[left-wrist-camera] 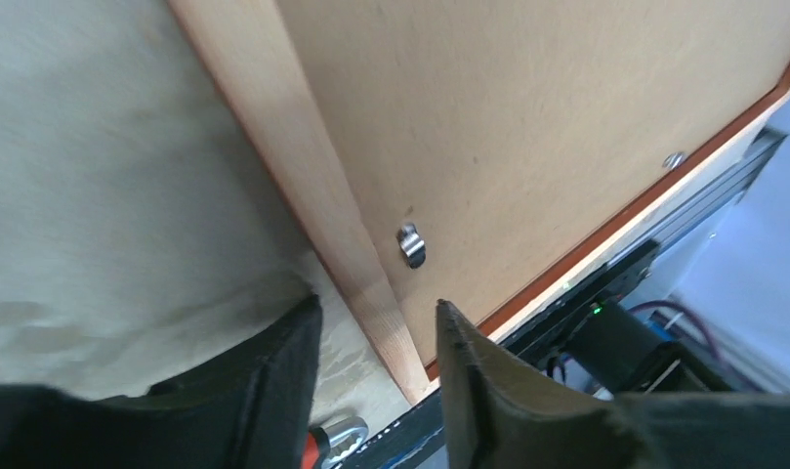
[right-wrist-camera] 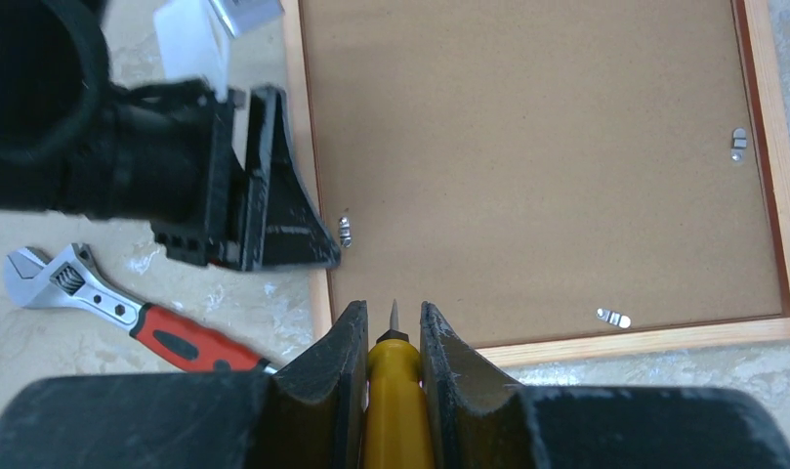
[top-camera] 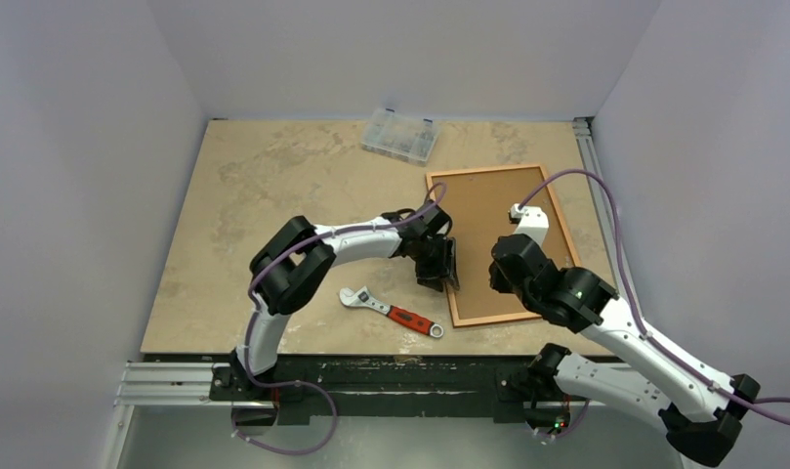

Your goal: Take the photo out of the frame

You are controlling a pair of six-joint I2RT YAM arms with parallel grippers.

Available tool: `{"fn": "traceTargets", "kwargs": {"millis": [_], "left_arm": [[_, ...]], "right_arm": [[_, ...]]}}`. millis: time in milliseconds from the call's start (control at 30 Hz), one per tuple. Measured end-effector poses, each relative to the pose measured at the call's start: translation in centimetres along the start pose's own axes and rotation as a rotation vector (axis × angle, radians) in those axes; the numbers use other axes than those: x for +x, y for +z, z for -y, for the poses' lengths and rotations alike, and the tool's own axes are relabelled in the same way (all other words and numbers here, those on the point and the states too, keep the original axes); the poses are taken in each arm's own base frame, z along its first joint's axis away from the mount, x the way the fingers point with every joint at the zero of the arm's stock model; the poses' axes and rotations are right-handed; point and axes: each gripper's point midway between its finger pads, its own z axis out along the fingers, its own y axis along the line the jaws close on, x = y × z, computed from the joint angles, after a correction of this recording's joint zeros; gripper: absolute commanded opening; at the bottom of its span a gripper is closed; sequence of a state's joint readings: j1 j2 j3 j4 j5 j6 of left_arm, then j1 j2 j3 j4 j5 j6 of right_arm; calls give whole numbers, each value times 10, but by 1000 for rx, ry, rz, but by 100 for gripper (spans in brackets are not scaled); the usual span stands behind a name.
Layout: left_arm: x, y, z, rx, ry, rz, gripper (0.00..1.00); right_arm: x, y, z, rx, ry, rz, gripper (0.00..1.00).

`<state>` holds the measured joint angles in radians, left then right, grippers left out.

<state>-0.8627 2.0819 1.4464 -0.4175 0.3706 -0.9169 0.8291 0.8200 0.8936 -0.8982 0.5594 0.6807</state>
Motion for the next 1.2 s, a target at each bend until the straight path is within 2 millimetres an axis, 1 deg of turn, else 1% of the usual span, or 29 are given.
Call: {"fn": "traceTargets", "kwargs": {"millis": [100,167,267,333,500,600,733,833,900,967,1000,1067,1133,1200], "left_arm": [[20,8,7,-4,7,-22,39],[26,10,10,-6,12,-27,34],[29,11,10,-21,12,-23,26],[30,12,8,-37,16,-19,19],[27,12,9,-111,43,-43,5],[18,13,11,-156,100,-57,2],[-1,15,14,-179,203,-43,0],[-19,11,9,-201,276,-26,0],[-35,5,-1,-228,324,-13,0],[-51,-2,-13,-252,347,-12,2],[-59,-5,-18,-262,352,-13,5],[-78,-13,-30,-293,373,-15,21],[-105,-21,-43,-335,406,9,39],[-130,-32,-57,-387,431,47,49]], "right_arm": [[-2,-2,0,-9,8,10,0],[-2,-3,1,-12,11,14,0],[-3,-4,1,-14,14,17,0],[-3,-5,1,-16,16,20,0],[-6,-9,2,-30,31,37,0],[-7,-11,3,-35,36,44,0],[-7,-10,3,-31,32,39,0],[-5,-7,2,-24,25,31,0],[-5,-7,2,-24,24,30,0],[-5,-7,2,-24,24,30,0],[-5,-7,2,-24,24,30,0],[-4,-6,2,-21,21,26,0],[-3,-5,1,-16,16,21,0],[-2,-3,1,-10,10,13,0]]}}
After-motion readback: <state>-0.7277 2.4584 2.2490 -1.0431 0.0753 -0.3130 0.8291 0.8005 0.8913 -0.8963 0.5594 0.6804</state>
